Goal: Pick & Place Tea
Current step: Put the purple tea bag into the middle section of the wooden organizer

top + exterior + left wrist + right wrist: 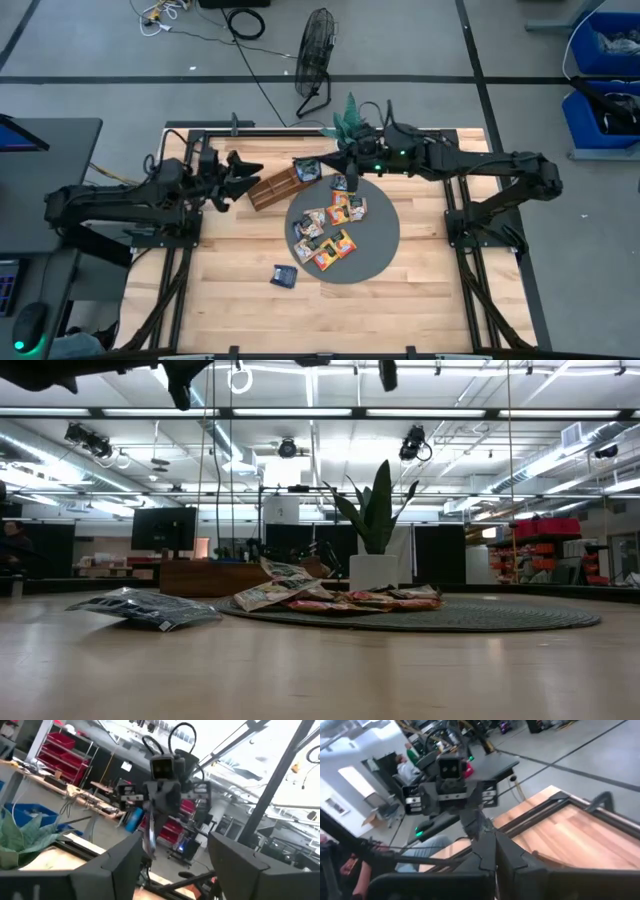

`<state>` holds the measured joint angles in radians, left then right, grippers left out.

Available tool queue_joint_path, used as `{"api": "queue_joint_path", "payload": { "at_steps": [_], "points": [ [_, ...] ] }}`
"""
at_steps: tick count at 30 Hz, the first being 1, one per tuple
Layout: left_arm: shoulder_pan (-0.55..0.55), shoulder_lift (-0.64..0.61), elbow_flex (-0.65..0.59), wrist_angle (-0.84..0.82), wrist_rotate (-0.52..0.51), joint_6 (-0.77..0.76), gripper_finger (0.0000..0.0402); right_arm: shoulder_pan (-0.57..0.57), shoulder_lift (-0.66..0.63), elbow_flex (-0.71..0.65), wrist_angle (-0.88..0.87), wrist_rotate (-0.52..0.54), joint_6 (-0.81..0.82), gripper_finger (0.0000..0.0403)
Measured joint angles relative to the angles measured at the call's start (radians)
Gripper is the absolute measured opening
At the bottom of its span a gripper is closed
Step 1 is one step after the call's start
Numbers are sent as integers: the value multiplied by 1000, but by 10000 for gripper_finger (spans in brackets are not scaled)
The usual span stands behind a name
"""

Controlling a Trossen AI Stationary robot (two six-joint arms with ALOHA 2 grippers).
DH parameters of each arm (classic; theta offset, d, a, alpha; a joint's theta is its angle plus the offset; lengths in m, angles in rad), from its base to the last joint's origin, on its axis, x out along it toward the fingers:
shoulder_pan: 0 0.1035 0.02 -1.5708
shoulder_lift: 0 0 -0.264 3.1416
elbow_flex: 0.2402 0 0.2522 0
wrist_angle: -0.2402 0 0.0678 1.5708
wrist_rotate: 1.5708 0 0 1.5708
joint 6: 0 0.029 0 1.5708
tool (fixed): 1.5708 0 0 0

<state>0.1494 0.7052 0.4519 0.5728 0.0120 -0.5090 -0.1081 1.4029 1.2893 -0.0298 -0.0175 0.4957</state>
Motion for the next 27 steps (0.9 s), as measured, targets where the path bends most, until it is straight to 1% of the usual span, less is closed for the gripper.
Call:
{"api": "queue_joint_path", "payload": {
  "at_steps": [6, 10, 14, 23, 25, 27],
  "points": [
    [-3, 76, 0, 22, 0, -75, 268, 33, 82, 63, 1, -2, -8, 0],
    [-15, 112, 0, 105, 11, -56, 281, 46, 119, 86, 0, -1, -8, 0],
    [-36, 133, 1, 171, 16, 1, 284, 47, 133, 93, 4, 1, -5, 0],
    [-42, 133, 1, 149, 11, 5, 284, 46, 134, 93, 64, 1, -4, 0],
    [-42, 133, 1, 148, 5, 4, 284, 46, 134, 93, 66, 1, -4, 0],
    [-42, 141, 1, 151, -23, -3, 284, 46, 134, 93, 82, 1, -4, 0]
  ]
}}
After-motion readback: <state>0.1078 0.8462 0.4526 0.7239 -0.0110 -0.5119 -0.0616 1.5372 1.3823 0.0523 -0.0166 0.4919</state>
